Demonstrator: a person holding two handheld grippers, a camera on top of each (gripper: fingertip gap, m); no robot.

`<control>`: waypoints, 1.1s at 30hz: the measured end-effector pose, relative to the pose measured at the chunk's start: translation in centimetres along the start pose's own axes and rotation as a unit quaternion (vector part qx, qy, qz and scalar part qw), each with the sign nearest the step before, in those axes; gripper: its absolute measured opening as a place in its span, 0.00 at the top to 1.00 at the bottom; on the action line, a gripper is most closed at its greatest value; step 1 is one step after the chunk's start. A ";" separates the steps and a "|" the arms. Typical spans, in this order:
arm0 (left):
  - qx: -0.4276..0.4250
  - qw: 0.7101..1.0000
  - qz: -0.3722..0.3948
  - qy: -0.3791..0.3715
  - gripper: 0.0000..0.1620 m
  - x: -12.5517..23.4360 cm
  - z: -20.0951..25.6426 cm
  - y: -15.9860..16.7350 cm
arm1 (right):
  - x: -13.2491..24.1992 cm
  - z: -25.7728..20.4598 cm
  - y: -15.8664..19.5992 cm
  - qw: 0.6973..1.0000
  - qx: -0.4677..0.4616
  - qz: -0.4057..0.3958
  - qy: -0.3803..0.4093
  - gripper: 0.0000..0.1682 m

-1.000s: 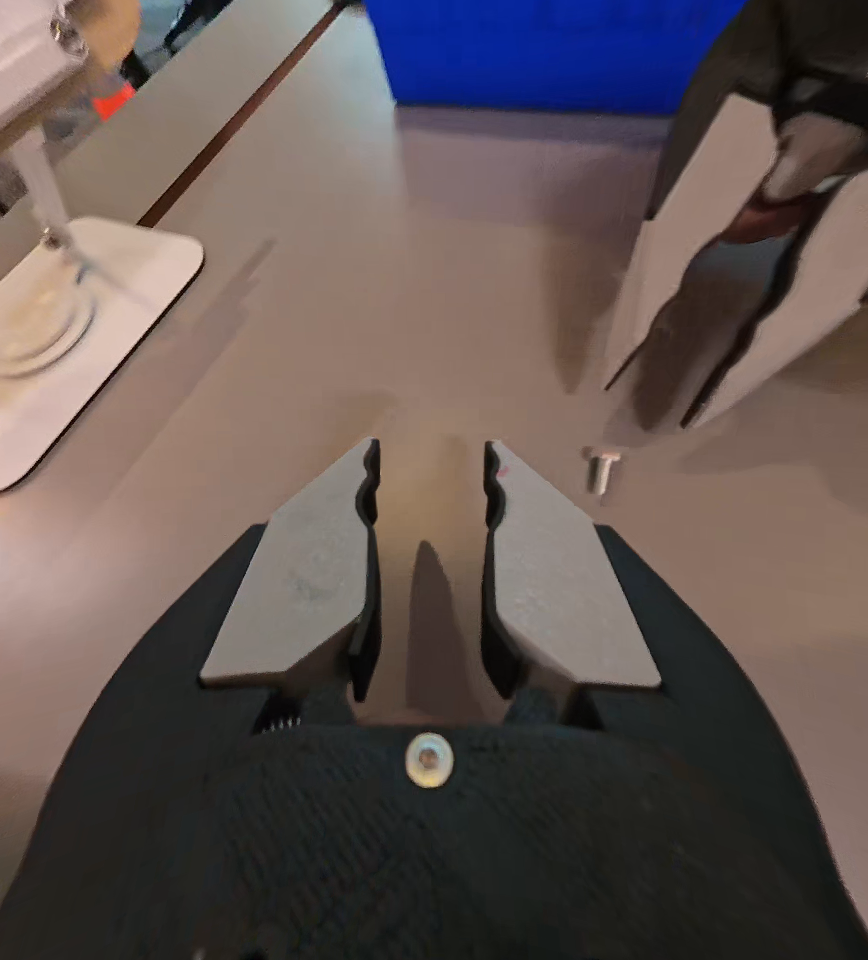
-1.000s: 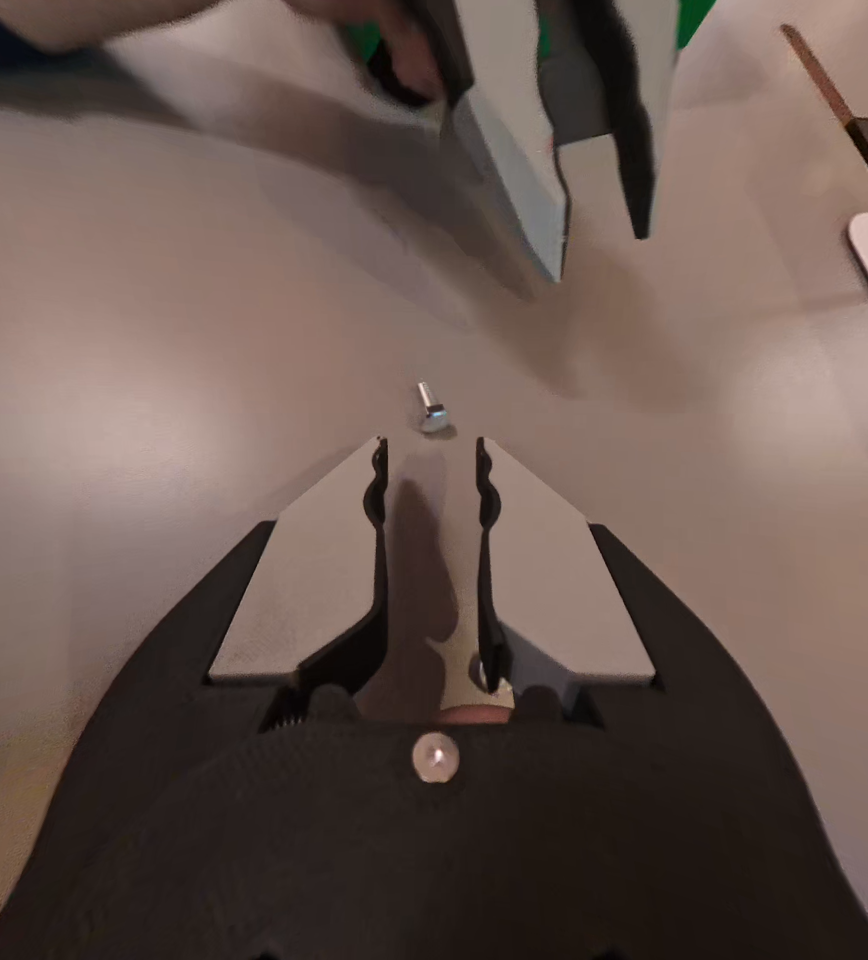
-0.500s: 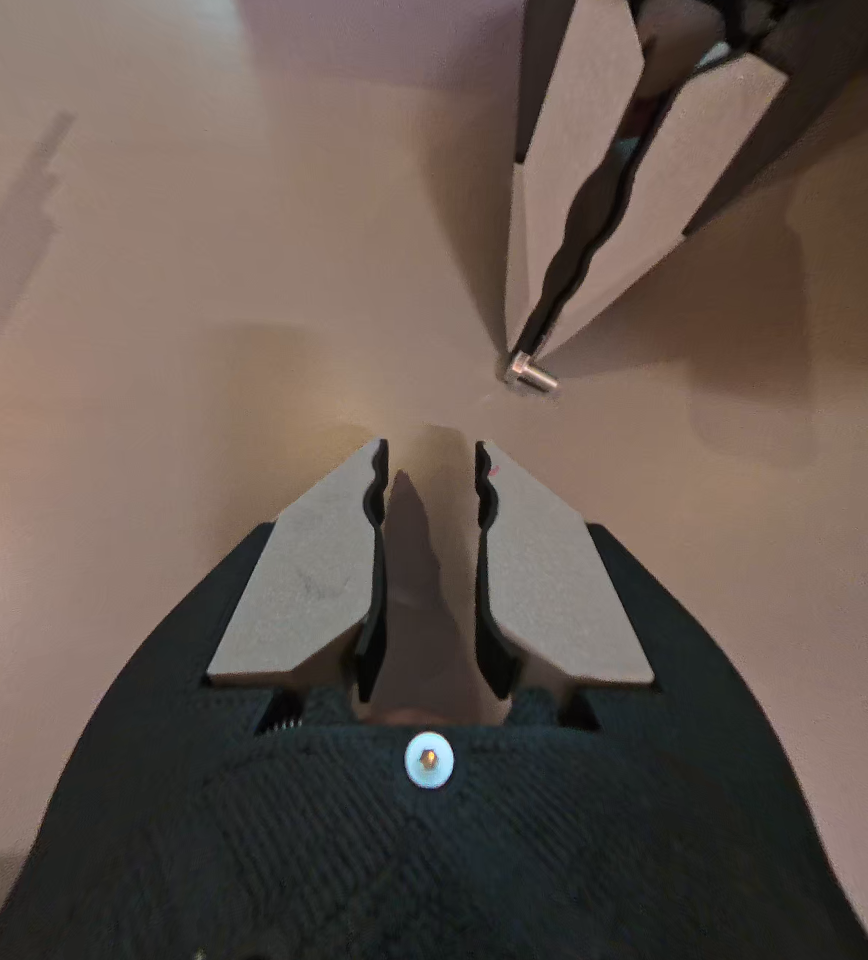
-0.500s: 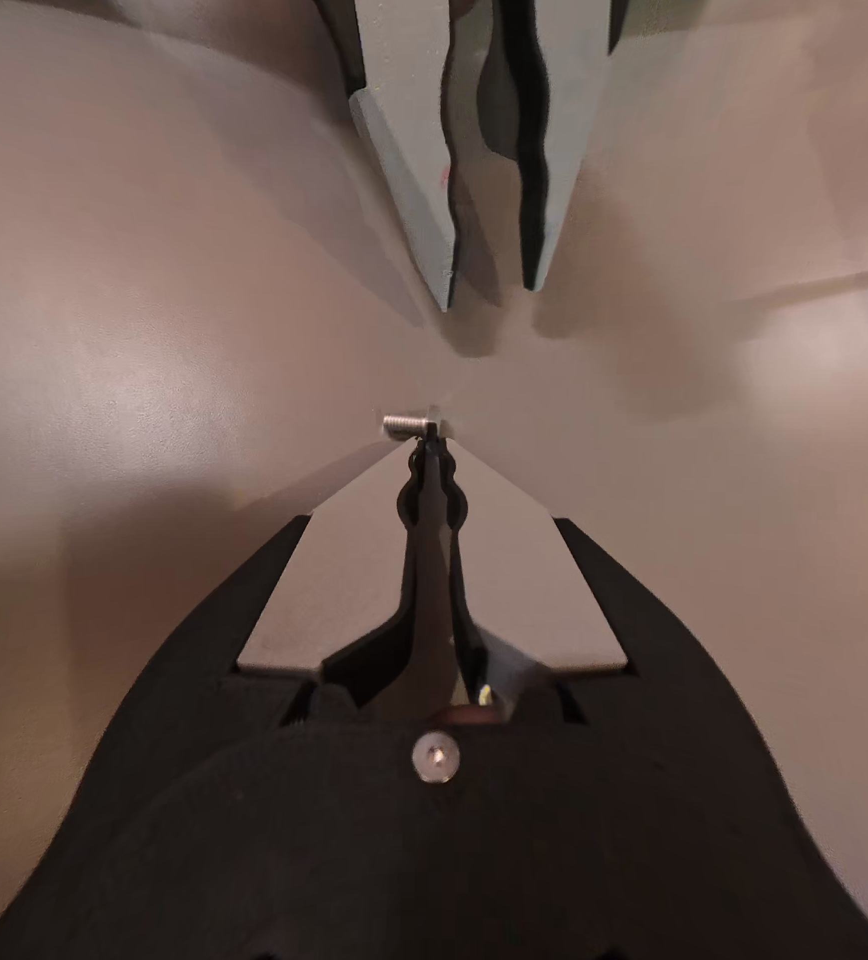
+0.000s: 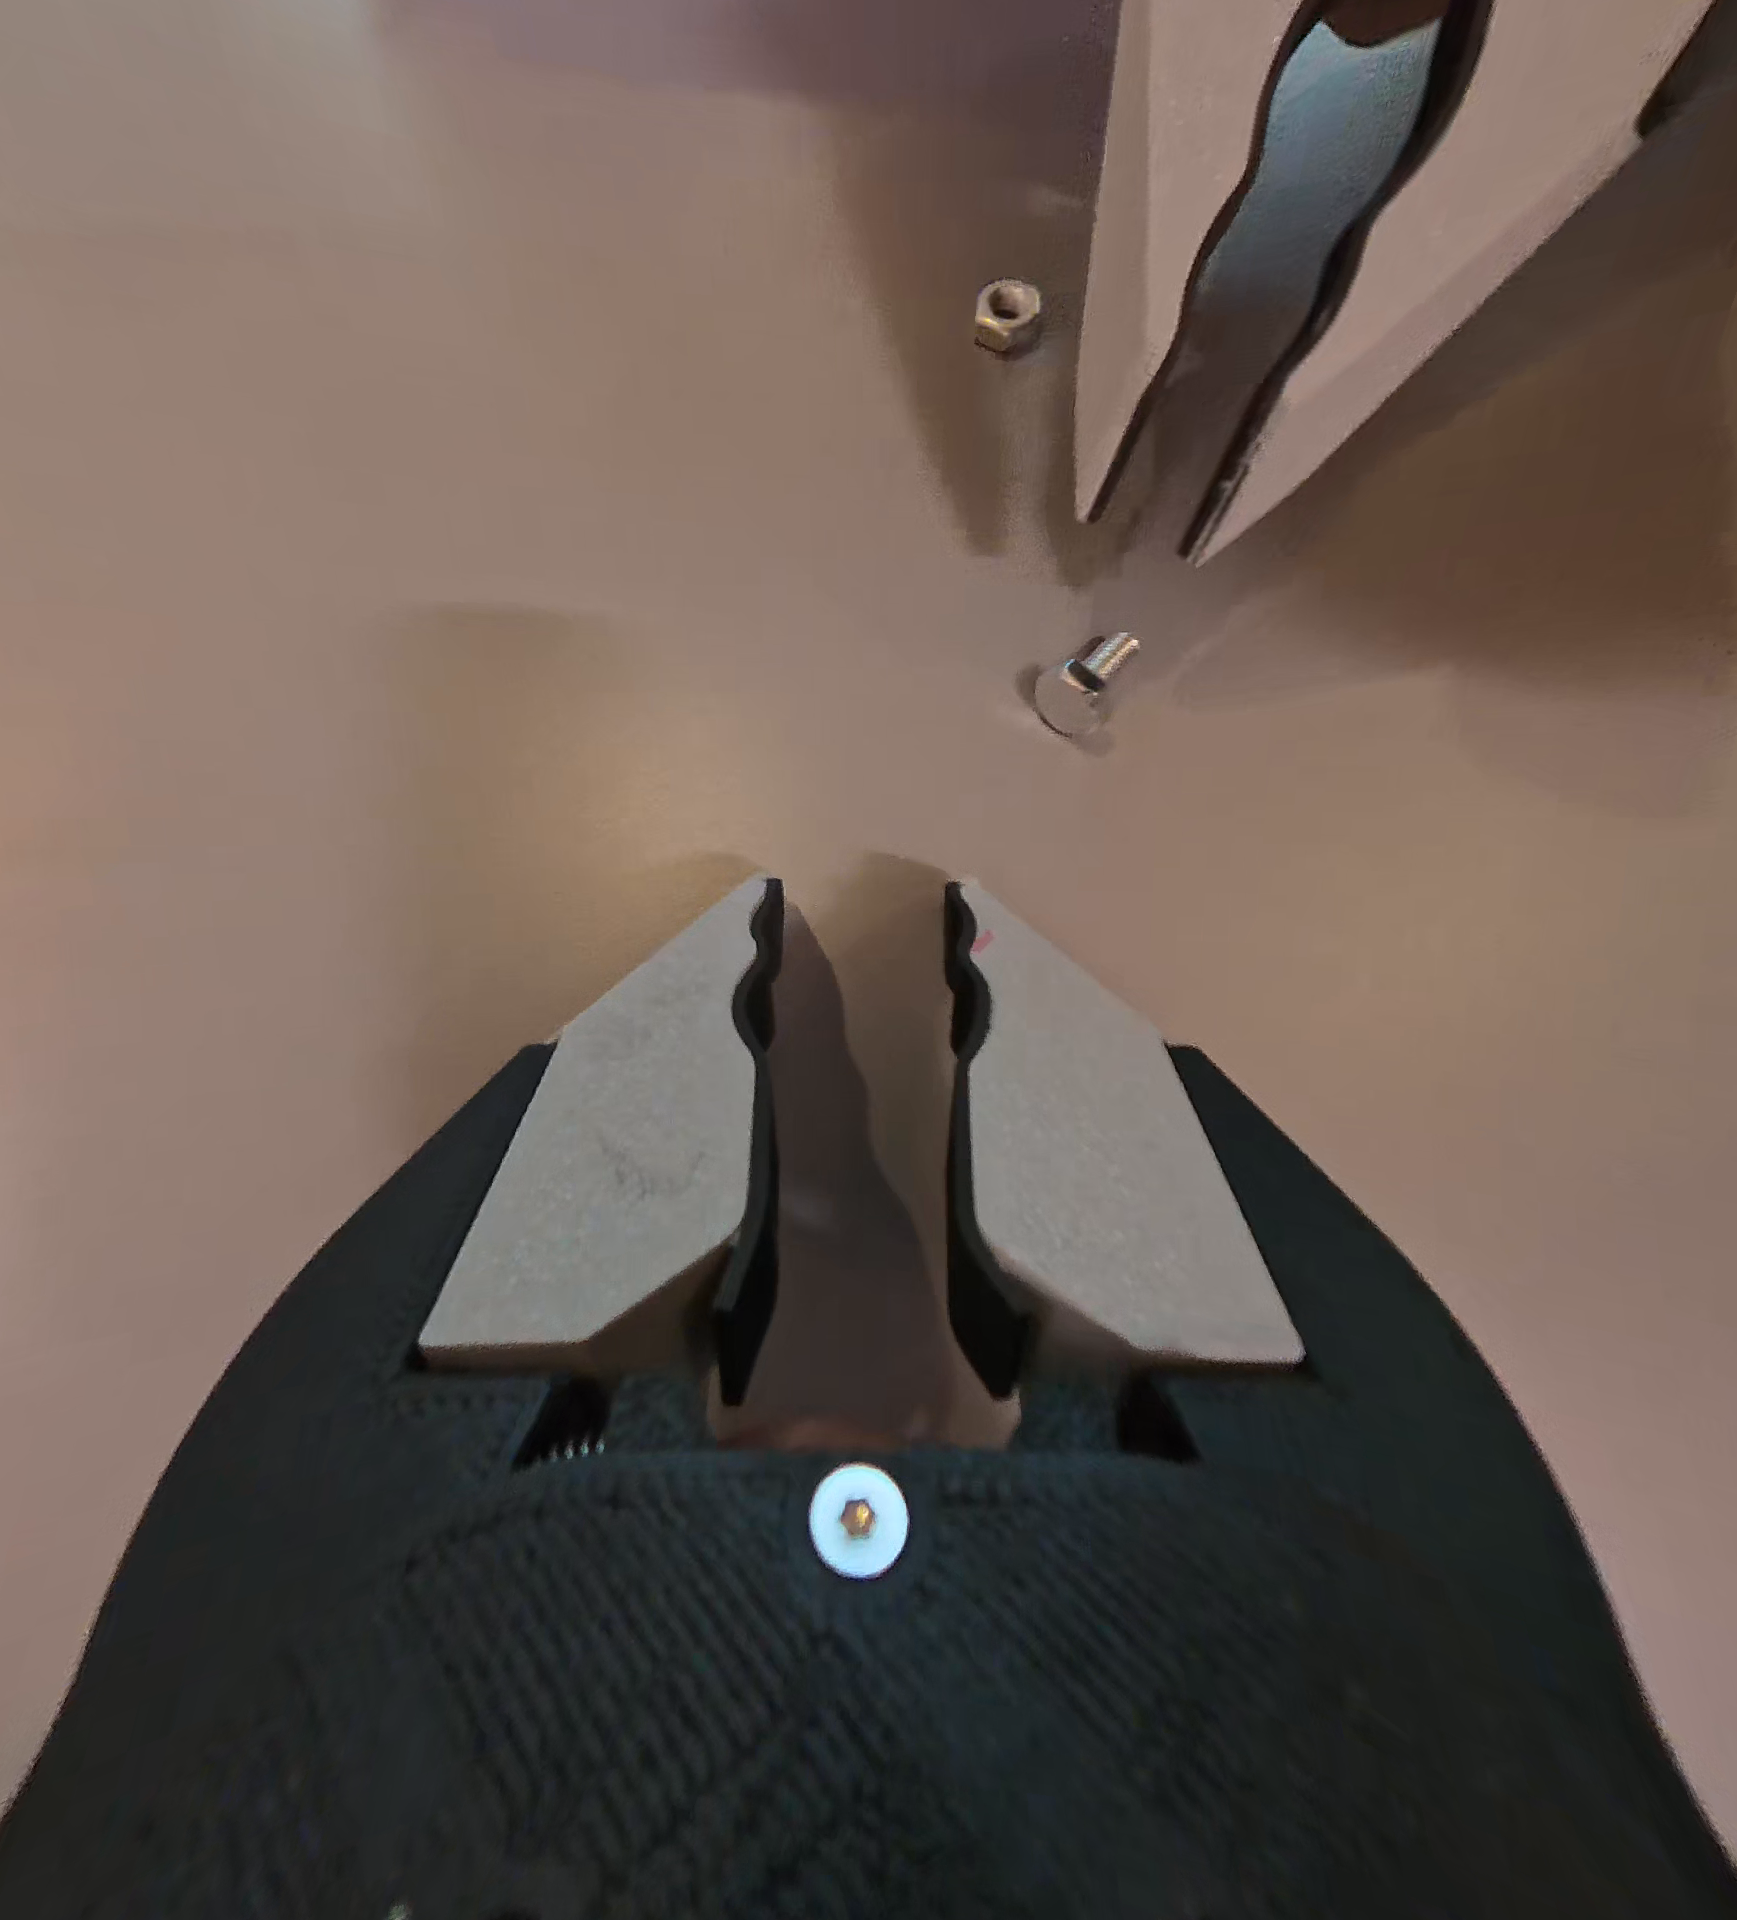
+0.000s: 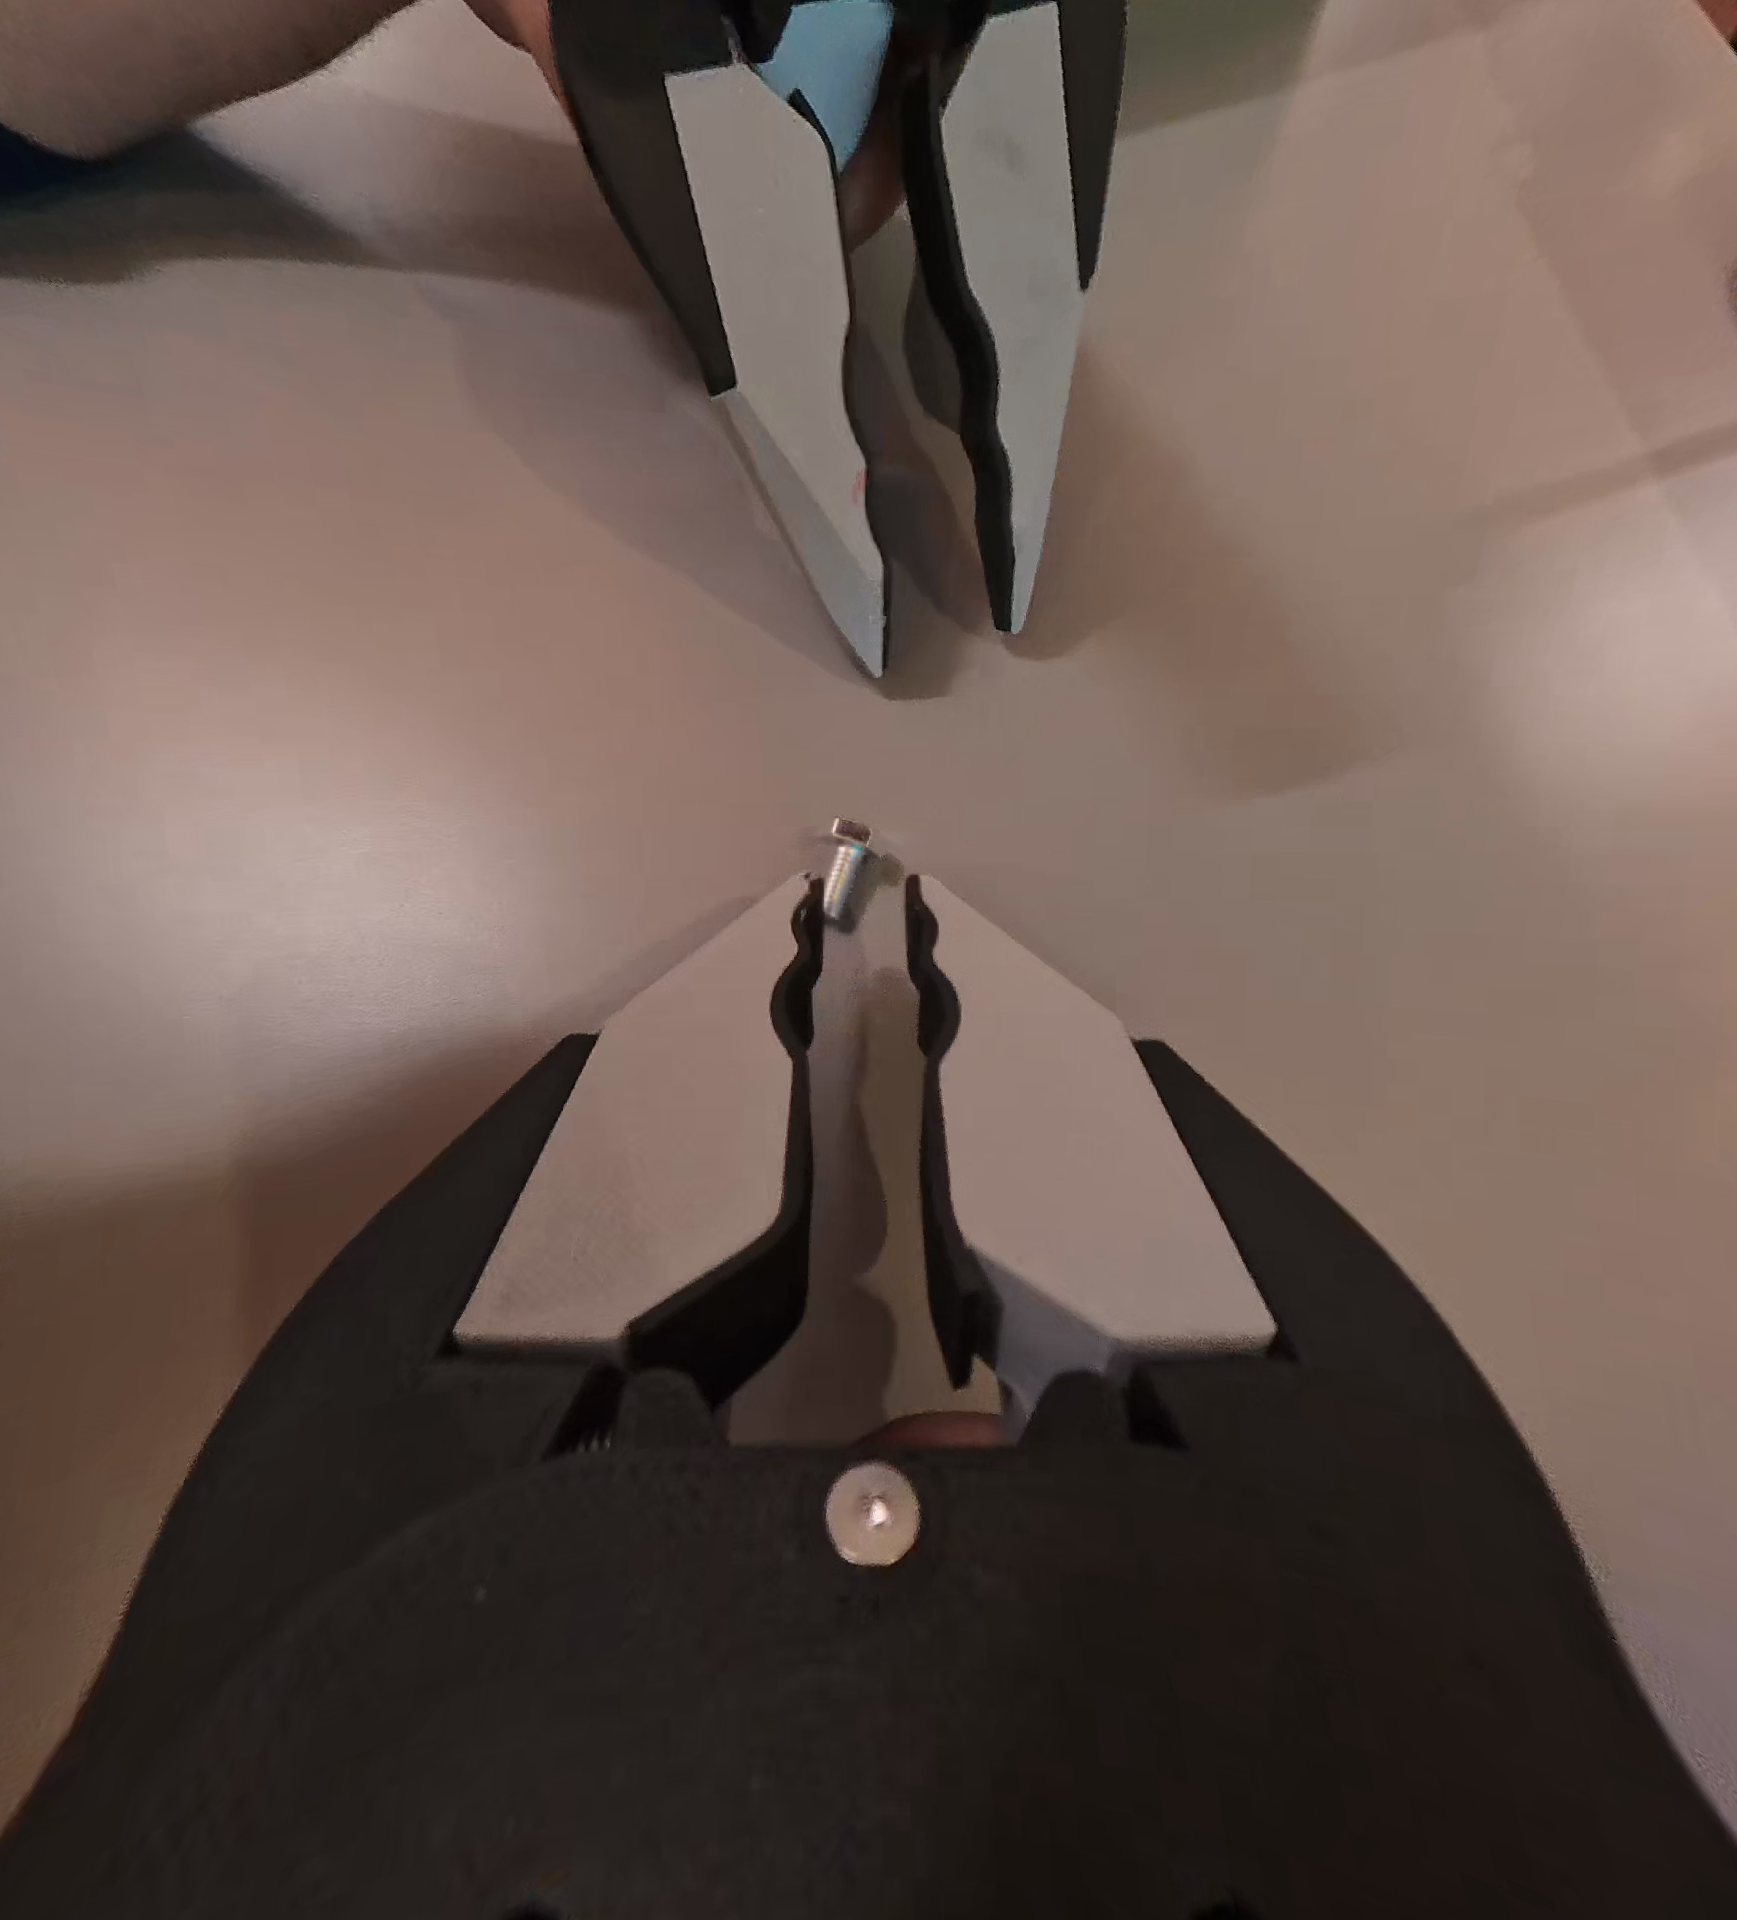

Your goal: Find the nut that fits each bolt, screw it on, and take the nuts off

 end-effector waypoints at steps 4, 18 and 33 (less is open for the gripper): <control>-0.006 1.000 0.008 0.011 0.82 0.0 0.3 -0.2 | -0.8 -0.9 0.4 0.999 -0.014 -0.016 0.027 0.87; -0.053 0.997 0.018 0.050 0.82 -2.4 2.8 -1.3 | -1.8 -0.7 -0.6 0.997 -0.002 -0.070 0.029 0.97; -0.110 0.993 0.033 0.018 0.91 -2.8 3.7 -2.2 | -2.2 -0.4 -3.3 0.991 0.037 -0.132 0.006 0.97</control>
Point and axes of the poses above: each gripper's, where its closed fingertips meet, x back along the fingers, y out of its underside, z = x × y across the jaws, the point moved 10 cm from there along x, back along the fingers, and after that the axes turned 10 degrees about z, right-handed, at the moved point
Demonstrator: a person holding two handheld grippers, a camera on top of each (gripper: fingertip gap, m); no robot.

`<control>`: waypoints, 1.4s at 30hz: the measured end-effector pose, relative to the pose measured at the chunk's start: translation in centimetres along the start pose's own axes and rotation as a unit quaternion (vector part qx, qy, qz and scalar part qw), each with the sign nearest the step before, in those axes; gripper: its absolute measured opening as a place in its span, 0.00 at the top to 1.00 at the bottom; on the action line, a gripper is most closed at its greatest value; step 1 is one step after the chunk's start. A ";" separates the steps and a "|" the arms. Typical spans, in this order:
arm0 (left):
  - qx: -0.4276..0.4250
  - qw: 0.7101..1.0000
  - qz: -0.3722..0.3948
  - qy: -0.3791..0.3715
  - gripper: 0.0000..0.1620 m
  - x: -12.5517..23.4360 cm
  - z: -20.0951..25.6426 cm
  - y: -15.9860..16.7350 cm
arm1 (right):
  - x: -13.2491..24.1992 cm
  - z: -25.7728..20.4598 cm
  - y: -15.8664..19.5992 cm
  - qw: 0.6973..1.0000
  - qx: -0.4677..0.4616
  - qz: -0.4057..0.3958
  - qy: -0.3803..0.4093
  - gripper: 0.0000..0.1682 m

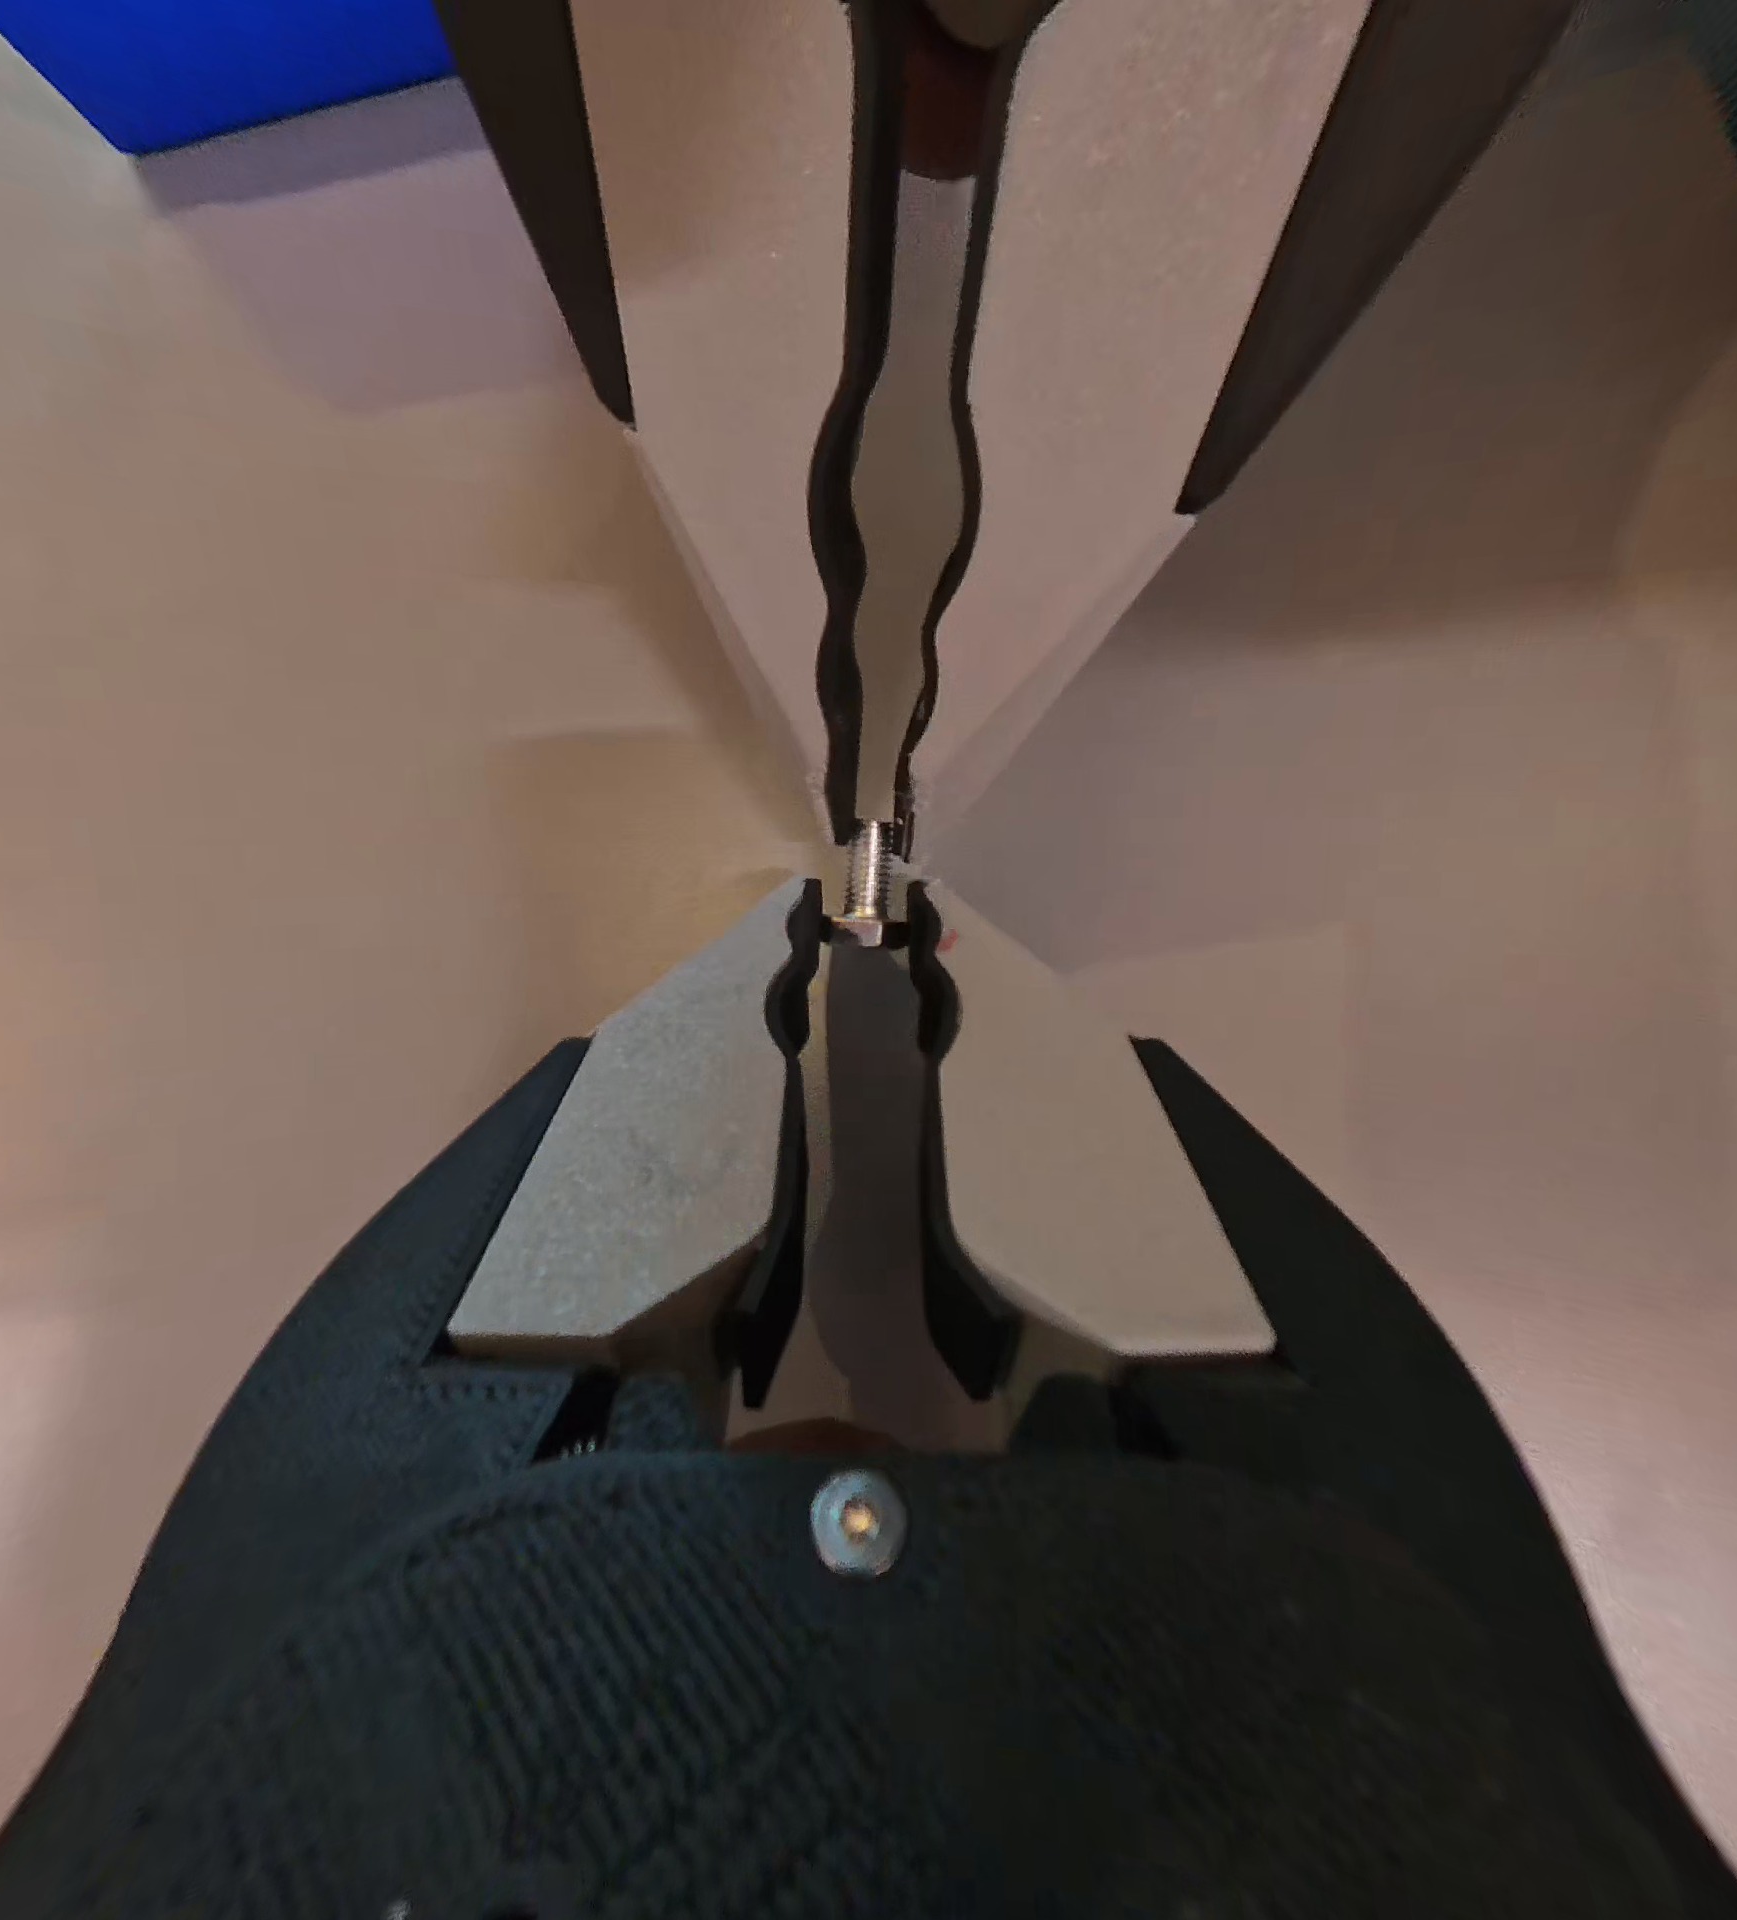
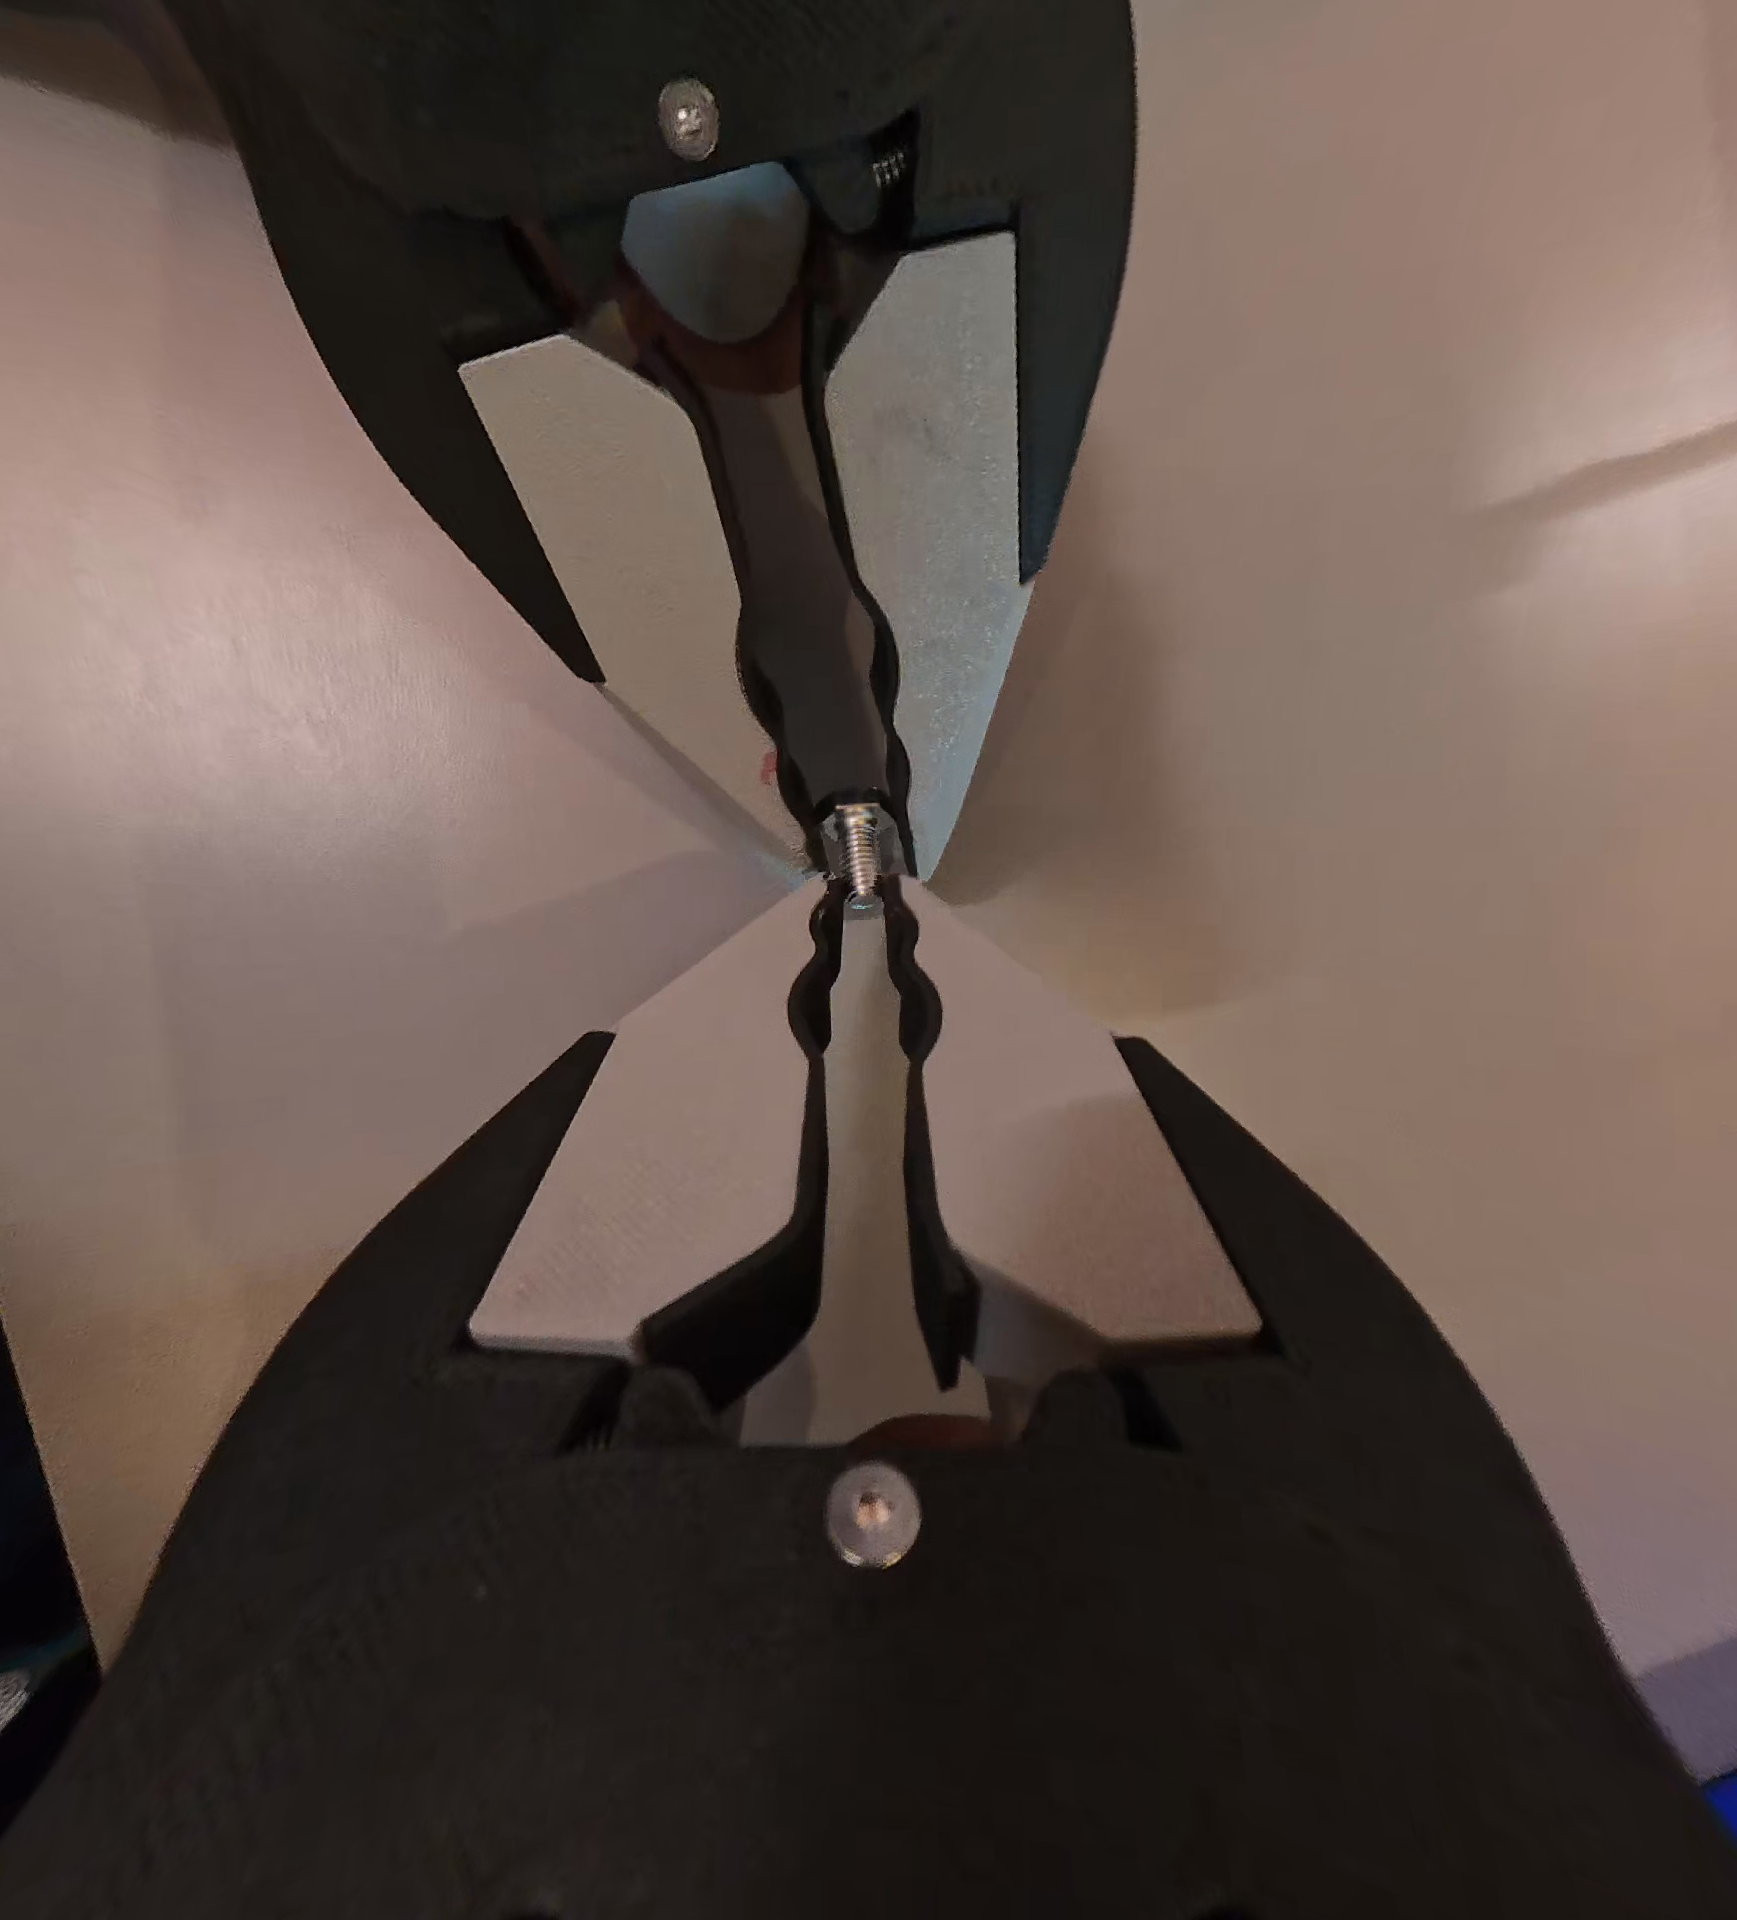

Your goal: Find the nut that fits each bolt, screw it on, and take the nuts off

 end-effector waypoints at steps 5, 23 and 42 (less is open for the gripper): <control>0.014 0.999 0.035 -0.032 0.92 0.9 -0.7 -0.6 | 1.2 0.8 -0.2 0.995 -0.036 0.084 0.029 0.97; 0.071 0.976 0.202 -0.045 0.91 3.5 -1.6 -2.8 | 3.8 1.7 0.3 0.927 -0.161 0.339 0.013 0.97; 0.095 0.979 0.175 -0.053 0.92 2.8 -2.0 -1.9 | 3.5 3.4 0.4 0.959 -0.179 0.221 0.006 0.97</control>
Point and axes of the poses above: each gripper's, where its closed fingertips meet, x back along the fingers, y out of its underside, z = x × y across the jaws, the point moved 10 cm from there along x, back along the fingers, and after that the axes turned 10 degrees about z, right-handed, at the moved point
